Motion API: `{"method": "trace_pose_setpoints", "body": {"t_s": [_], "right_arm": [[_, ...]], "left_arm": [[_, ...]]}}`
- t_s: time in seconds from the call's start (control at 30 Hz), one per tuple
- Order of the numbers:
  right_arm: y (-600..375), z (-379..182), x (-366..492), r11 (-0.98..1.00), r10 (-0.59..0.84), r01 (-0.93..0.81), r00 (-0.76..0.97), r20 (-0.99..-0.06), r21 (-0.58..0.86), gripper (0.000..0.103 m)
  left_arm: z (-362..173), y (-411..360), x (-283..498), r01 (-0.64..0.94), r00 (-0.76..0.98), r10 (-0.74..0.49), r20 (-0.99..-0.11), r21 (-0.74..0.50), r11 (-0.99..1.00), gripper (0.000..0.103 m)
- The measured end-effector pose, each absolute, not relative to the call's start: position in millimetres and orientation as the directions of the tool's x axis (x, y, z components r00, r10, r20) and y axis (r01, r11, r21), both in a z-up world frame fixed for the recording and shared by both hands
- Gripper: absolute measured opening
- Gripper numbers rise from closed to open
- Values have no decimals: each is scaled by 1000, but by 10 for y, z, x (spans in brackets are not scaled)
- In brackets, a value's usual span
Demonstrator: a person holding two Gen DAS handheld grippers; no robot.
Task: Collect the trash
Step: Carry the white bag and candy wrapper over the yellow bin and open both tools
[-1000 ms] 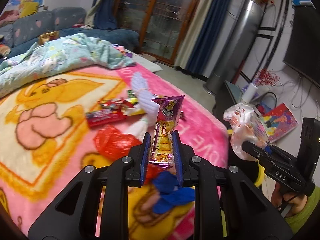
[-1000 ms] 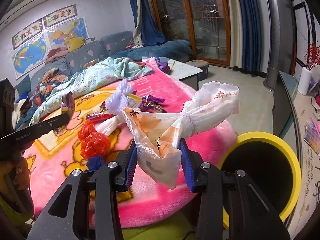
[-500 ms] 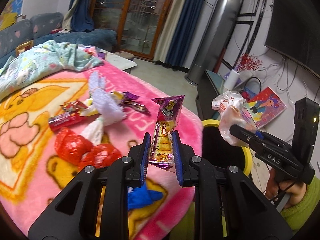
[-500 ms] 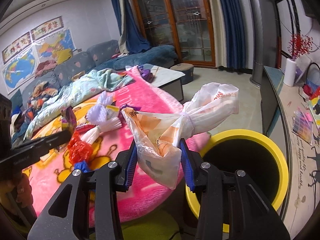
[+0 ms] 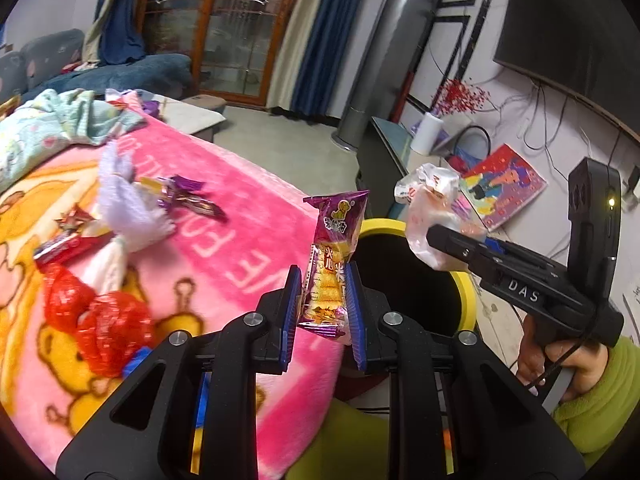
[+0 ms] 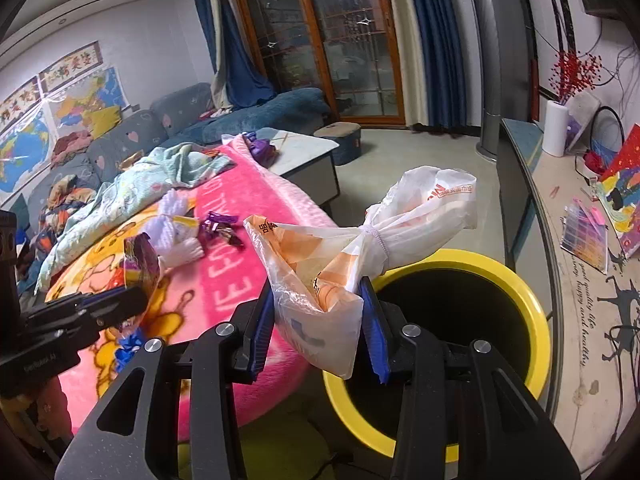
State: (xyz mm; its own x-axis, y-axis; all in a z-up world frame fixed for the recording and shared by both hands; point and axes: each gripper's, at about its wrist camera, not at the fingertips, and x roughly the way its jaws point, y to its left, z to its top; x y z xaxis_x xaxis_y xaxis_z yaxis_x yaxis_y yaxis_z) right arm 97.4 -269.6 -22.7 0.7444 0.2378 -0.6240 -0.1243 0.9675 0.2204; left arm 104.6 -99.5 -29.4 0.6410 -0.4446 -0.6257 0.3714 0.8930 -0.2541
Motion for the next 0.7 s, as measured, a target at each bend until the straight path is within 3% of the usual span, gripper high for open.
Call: {"method": "trace_pose_setpoints", "body": {"t_s": [0.7], "right_arm": [[-3360, -624, 970, 971, 224, -86, 638, -737, 221, 38]], "left_arm": [[-719, -1816, 1381, 471, 472, -551, -688, -331, 818, 16]]}}
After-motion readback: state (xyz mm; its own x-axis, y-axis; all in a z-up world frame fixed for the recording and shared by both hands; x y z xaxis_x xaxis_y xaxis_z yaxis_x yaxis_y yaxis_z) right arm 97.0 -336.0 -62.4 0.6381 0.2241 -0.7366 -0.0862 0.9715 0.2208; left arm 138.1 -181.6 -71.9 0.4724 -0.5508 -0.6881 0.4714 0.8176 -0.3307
